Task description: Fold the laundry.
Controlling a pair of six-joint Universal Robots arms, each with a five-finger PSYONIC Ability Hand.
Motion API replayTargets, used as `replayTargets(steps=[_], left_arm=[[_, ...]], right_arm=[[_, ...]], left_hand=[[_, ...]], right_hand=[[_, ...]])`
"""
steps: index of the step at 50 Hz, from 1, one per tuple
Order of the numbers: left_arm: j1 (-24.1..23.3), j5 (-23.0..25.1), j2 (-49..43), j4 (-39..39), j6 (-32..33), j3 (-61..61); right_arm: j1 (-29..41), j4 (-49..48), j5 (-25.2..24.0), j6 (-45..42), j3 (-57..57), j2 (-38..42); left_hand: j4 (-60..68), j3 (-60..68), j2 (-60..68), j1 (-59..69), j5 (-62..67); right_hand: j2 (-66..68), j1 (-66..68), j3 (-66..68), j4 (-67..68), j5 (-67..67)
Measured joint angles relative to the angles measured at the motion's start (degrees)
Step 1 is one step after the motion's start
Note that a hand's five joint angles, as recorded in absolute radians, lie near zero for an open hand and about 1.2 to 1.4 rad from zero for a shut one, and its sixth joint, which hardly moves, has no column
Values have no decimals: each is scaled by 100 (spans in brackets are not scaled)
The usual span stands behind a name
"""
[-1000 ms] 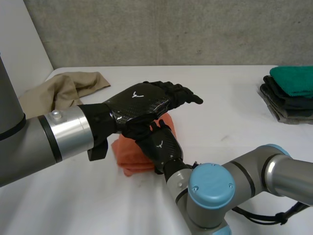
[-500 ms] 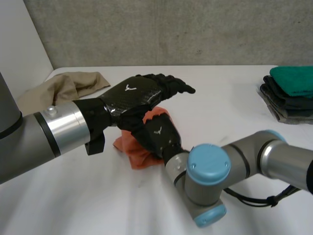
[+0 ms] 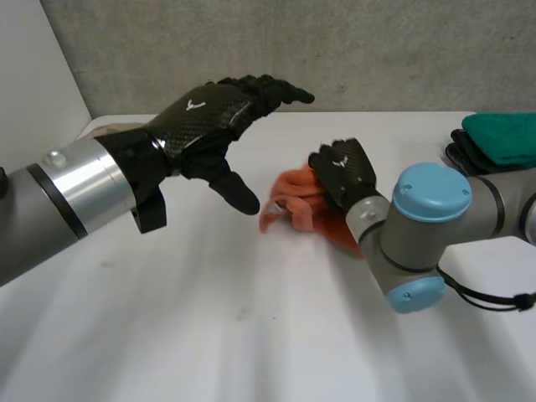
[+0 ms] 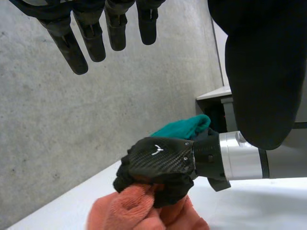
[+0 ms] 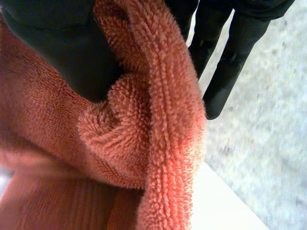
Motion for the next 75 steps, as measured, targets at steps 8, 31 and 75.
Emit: replayTargets(steps=[8, 31, 75], left_arm=[[-100, 22, -72, 254, 20, -276], [-337, -89, -259, 322, 18, -327], [-372, -183, -379, 365, 30, -344]], right_arm=[[-453, -388, -302, -166, 492, -10], [-1949, -318, -2955, -1463, 833, 71], [-1894, -231, -3294, -1812, 605, 442]], left_hand=[[0, 0, 0, 0, 0], [0, 0, 0, 0, 0], [2, 0, 0, 0, 0]], right_hand=[[0, 0, 0, 0, 0], [-3919, -3082, -3923, -4031, -3703], [-4167, -3226, -4180, -4208, -3768]])
